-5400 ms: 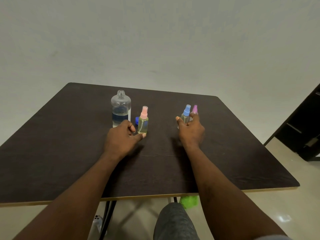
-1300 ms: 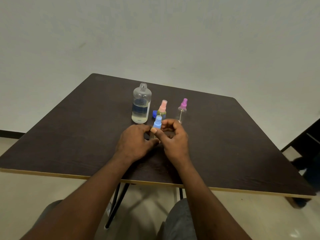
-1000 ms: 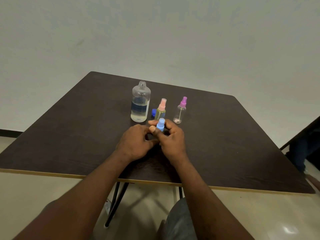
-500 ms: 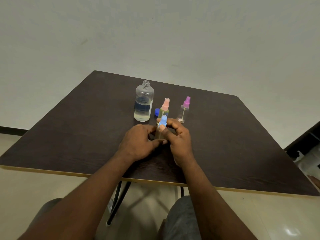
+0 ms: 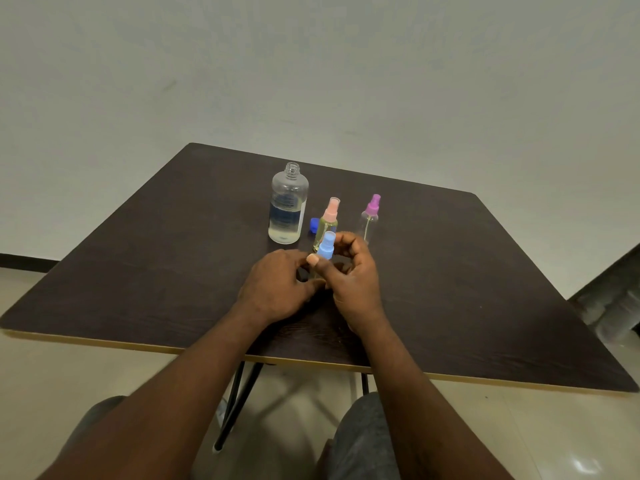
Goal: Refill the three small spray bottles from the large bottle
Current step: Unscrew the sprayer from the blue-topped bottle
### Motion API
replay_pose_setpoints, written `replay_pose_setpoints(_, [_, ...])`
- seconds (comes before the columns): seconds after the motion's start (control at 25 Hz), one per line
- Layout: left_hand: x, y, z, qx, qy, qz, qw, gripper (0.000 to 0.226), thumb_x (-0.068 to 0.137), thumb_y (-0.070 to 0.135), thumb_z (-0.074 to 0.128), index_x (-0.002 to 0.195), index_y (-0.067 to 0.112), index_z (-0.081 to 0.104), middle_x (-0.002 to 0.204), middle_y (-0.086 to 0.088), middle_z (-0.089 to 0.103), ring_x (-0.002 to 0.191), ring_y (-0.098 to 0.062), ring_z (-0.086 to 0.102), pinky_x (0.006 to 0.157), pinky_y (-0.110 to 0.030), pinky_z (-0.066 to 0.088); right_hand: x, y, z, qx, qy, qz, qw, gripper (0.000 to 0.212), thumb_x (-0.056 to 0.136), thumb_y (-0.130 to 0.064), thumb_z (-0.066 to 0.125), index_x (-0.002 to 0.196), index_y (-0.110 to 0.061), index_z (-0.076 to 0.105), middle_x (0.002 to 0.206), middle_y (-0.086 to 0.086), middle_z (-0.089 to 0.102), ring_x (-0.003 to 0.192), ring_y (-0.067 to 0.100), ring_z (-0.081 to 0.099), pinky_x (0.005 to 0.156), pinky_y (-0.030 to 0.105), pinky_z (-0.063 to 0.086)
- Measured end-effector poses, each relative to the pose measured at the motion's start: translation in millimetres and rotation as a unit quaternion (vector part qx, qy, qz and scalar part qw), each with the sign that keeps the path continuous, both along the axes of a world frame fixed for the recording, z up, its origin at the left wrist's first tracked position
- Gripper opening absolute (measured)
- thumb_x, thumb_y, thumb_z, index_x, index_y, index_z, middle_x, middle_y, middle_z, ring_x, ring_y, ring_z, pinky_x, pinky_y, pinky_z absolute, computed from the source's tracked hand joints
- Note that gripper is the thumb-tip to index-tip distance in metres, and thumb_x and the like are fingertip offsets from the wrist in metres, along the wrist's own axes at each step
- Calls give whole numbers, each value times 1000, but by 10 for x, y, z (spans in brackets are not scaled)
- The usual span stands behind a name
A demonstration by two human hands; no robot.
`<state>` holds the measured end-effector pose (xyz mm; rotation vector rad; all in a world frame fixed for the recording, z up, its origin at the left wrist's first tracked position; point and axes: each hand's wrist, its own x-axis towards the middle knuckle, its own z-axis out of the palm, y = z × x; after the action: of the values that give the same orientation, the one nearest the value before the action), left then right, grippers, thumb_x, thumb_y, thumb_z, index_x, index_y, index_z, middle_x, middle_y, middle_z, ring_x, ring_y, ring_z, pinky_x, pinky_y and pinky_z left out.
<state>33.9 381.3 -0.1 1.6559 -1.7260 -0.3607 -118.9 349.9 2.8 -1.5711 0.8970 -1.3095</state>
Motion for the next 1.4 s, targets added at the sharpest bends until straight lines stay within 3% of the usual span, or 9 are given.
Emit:
replay_pose_setpoints(0.16, [-4, -2, 11, 2, 3, -11, 1000, 26, 84, 58, 76, 99, 37, 72, 86, 18, 64, 79, -1, 58, 66, -26, 42, -58, -38, -16, 6, -36, 27, 999, 23, 92, -12, 74, 113, -21, 74, 115, 10, 76, 100, 20, 74, 79, 34, 60])
replay_pose_setpoints(0.32, [-12, 14, 22, 1, 9, 0, 1000, 22, 88, 47, 77, 105, 34, 73, 86, 20, 61, 82, -4, 59, 72, -30, 49, -12, -23, -3, -15, 19, 26, 999, 57, 89, -20, 79, 143, -21, 60, 134, -3, 69, 118, 19, 68, 96, 39, 60])
replay_pose_setpoints(0.48, [-1, 1, 13, 9, 0, -4, 1000, 30, 87, 51, 76, 111, 34, 73, 90, 19, 62, 81, 0, 57, 67, -25, 43, -14, -28, -32, -24, -5, -16, 1000, 38, 88, -13, 81, 121, -24, 67, 114, 3, 74, 99, 31, 73, 81, 56, 62])
replay_pose_setpoints(0.76, [-14, 7, 24, 10, -9, 2, 1000, 36, 89, 52, 75, 118, 31, 72, 93, 16, 63, 80, -1, 56, 68, -24, 42, 4, 38, 40, -16, -29, 20, 999, 33, 94, -7, 76, 120, -25, 66, 113, 3, 79, 107, 20, 76, 82, 37, 60])
replay_pose_setpoints(0.92, [-24, 25, 64, 21, 9, -6, 1000, 23, 85, 57, 78, 94, 40, 66, 80, 19, 59, 75, -1, 57, 63, -25, 39, -53, -11, 108, 74, -223, 7, 972, 31, 98, 0, 64, 127, -11, 62, 118, 9, 78, 104, 15, 74, 81, 23, 57])
replay_pose_setpoints(1.16, [-21, -4, 23, 18, 4, 0, 1000, 43, 84, 63, 75, 119, 37, 72, 85, 24, 60, 79, 1, 58, 68, -24, 43, -442, -315, 11, 189, -461, -113, 859, 18, 106, -20, 58, 122, -13, 62, 96, 7, 72, 69, 12, 67, 60, 21, 53])
replay_pose_setpoints(1.24, [-17, -8, 14, 14, 7, 5, 1000, 45, 84, 62, 76, 121, 36, 73, 84, 24, 61, 79, 1, 59, 69, -24, 46, -393, -401, -33, 189, -369, -137, 900, 18, 106, -18, 60, 122, -10, 66, 79, 4, 66, 60, 7, 57, 55, 19, 48])
replay_pose_setpoints(1.32, [-13, -15, -1, -4, 12, 28, 1000, 40, 85, 57, 77, 118, 35, 74, 84, 23, 62, 78, 1, 60, 72, -24, 50, -259, -484, -78, 130, -89, -171, 973, 23, 100, -21, 70, 122, -14, 72, 76, 0, 70, 61, 5, 58, 58, 22, 49])
replay_pose_setpoints(1.4, [-8, -28, -24, -23, 5, 64, 998, 30, 86, 53, 77, 108, 32, 74, 84, 21, 63, 77, -1, 59, 69, -23, 47, -144, -528, -58, 50, 210, -202, 955, 29, 94, -29, 77, 121, -21, 77, 82, -4, 75, 68, 3, 61, 64, 19, 49])
